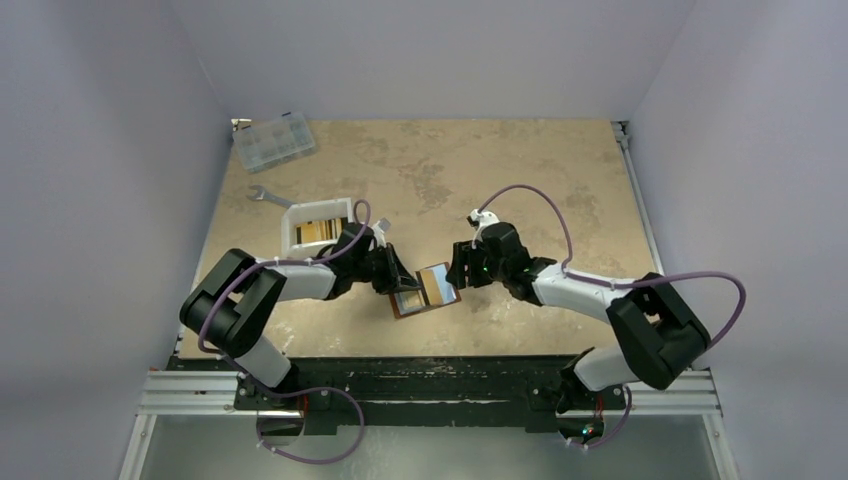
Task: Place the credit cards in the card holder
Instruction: Insert the credit card into the card holder.
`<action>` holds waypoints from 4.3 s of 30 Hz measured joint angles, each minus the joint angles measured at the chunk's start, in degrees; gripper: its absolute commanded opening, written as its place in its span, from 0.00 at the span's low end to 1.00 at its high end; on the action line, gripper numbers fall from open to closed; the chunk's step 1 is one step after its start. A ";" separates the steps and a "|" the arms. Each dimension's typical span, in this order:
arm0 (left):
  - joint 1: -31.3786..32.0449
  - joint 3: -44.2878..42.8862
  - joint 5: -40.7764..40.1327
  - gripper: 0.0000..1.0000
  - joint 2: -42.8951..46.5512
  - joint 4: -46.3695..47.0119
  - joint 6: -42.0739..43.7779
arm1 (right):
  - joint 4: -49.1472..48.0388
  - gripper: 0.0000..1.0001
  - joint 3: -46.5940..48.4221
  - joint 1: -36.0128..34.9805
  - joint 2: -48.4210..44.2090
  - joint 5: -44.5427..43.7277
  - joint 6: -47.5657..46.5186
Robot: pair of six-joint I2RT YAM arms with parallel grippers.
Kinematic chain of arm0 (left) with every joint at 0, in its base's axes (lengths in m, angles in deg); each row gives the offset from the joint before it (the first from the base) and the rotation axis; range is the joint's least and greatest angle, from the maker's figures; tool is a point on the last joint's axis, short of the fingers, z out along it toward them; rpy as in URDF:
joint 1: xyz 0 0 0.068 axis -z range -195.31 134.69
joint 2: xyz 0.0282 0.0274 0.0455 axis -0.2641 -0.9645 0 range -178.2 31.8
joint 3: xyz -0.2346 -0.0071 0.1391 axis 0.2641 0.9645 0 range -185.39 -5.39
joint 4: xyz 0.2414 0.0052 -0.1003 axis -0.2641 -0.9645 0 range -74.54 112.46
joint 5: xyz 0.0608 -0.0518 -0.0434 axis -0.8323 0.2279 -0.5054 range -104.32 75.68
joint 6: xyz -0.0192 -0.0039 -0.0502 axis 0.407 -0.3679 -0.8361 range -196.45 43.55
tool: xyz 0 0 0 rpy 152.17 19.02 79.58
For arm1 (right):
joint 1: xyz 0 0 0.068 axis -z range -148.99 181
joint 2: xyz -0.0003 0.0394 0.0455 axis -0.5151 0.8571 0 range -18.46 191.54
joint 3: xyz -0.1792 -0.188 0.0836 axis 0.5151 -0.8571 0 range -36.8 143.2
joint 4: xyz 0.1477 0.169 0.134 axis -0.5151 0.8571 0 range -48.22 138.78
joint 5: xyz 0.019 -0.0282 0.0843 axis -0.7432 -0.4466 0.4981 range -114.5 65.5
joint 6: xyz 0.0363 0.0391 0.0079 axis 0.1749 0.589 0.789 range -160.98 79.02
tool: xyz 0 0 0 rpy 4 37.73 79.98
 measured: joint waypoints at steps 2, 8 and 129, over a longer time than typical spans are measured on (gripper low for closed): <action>-0.07 0.33 0.39 0.00 -0.35 1.09 -0.44 | 0.04 0.59 0.90 0.00 1.75 0.20 -0.63; -0.07 0.85 0.55 0.00 -0.37 2.29 -0.66 | -0.48 0.38 3.26 -0.02 7.48 0.17 -1.86; 8.13 -12.11 1.55 0.00 -12.66 -0.55 7.15 | 2.19 0.54 -3.21 6.82 0.17 17.57 6.08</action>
